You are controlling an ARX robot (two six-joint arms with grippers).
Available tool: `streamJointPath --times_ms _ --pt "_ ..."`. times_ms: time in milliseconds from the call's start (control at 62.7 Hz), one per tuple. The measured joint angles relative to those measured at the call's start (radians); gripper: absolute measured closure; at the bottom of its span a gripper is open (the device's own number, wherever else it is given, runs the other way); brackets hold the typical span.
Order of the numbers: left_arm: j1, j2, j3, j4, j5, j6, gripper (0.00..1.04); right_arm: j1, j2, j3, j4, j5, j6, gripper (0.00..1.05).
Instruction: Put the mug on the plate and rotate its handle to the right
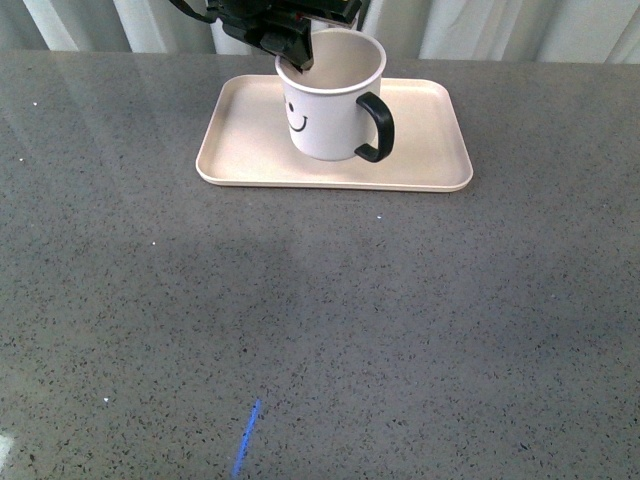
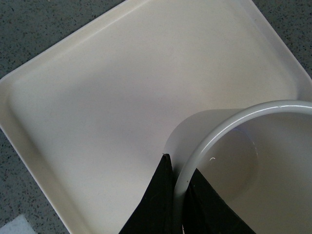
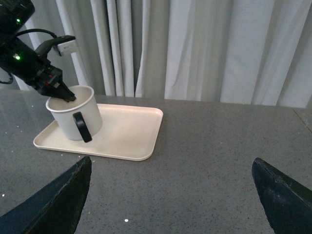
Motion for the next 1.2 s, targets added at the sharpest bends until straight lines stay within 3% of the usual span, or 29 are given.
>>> streamJointPath --times_ms 351,1196 --pt "0.0 0.171 0.271 -0.135 -0.026 0.029 1.03 0.0 0.0 0.0 0.0 0.0 0.0 0.09" --pt "0.003 0.246 0.365 -0.196 -0.051 0.058 1.03 0.0 0.0 0.0 0.0 0.0 0.0 0.09"
